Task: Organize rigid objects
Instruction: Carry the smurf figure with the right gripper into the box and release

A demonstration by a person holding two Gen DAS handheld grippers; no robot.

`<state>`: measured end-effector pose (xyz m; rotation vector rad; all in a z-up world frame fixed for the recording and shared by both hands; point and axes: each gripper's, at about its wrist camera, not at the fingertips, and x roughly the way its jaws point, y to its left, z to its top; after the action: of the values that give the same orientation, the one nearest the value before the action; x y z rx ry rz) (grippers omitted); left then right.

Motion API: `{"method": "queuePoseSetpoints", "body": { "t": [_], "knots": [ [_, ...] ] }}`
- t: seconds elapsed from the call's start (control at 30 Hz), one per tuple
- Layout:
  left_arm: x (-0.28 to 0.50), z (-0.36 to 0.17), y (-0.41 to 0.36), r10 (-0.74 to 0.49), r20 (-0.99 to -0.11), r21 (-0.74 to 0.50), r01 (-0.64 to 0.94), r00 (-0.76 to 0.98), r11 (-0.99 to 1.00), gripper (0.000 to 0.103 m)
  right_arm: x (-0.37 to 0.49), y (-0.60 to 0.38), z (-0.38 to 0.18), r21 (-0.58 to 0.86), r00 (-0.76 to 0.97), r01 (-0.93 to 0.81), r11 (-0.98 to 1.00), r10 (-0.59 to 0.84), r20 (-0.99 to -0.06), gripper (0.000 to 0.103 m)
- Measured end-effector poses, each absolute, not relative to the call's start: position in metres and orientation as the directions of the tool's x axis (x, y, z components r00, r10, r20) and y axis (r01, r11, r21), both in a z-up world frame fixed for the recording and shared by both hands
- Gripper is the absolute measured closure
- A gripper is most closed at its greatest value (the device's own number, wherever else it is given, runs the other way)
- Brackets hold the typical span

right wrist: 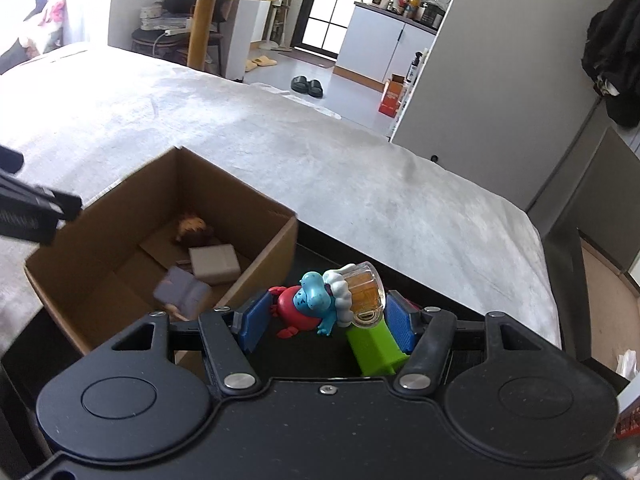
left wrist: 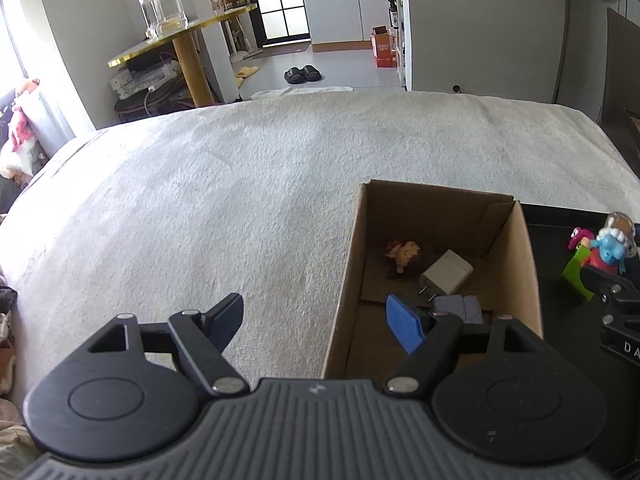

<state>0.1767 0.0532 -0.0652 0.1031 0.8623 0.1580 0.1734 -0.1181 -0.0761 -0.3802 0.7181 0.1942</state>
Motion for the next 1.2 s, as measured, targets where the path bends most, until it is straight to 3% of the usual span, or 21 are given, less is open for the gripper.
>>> {"method": "queuePoseSetpoints", "body": {
  "t": [0.37,0.8,1.2],
  "knots": [
    [0.176,-0.089,0.084,0.081,-0.781,0.045,-0.074,0.619,0.996,0.030,0.182,-0.069,-0.077,-0.307,0.729,-0.357,0.882,0.058,-0.682,0.043],
    [0.182,-0.109,0.104,-0.043,-0.810,-0.097,-0.060,0.585,0.993,0.072,0.197,-0.032,-0.087,-0.277,0.691,-0.393,0.877,0.082,-0.718,0.043],
    [0.185,-0.118,0.110,-0.111,-0.808,-0.165,-0.042,0.579,0.985,0.081,0.206,-0.003,-0.102,-0.292,0.662,-0.435,0.852,0.082,-0.745,0.042]
  ]
}}
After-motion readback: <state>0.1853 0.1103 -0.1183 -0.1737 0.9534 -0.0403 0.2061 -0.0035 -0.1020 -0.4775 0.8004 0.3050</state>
